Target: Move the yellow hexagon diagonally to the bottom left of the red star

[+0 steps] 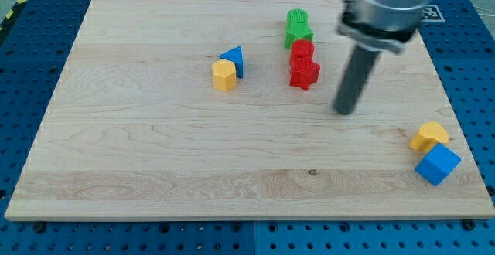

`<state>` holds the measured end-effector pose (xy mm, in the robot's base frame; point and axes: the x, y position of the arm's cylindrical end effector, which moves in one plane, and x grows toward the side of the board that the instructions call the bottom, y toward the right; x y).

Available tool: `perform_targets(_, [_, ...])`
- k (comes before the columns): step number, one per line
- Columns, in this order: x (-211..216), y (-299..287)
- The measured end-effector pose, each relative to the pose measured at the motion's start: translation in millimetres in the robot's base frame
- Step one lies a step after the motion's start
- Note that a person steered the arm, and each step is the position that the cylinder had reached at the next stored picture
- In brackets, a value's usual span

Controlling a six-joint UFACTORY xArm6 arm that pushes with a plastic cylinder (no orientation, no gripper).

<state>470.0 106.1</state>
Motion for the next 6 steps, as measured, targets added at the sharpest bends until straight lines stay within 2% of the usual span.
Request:
perform_targets(2, [-8, -147])
perform_targets(3, [-35, -192])
perform_targets(5, [-90, -191])
perform_targets(6, [-88, -169])
